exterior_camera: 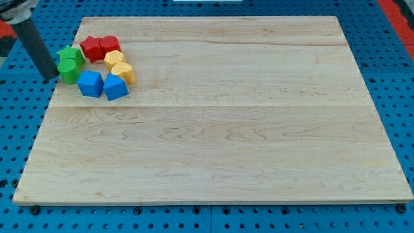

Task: Slide the green star along with red star to the top center

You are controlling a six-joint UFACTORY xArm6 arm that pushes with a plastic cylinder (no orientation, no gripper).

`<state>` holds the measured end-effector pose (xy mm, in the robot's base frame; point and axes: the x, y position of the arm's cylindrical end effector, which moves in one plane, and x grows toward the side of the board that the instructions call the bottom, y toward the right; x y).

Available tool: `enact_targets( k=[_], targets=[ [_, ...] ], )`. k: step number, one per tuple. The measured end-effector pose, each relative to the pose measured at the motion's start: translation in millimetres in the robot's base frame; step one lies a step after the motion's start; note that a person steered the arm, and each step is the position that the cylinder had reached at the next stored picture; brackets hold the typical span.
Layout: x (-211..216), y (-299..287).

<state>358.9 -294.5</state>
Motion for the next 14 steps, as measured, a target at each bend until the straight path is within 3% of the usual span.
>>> enact_targets(
  k=[2, 5, 6, 8, 9, 10, 11, 12, 14],
  targets=[
    [-50, 80],
    [-31, -9],
    [-51, -8],
    [-109, 102],
    [-105, 88],
    [-105, 22],
    [-146, 21],
    [-166, 75],
    [-166, 195]
  ],
)
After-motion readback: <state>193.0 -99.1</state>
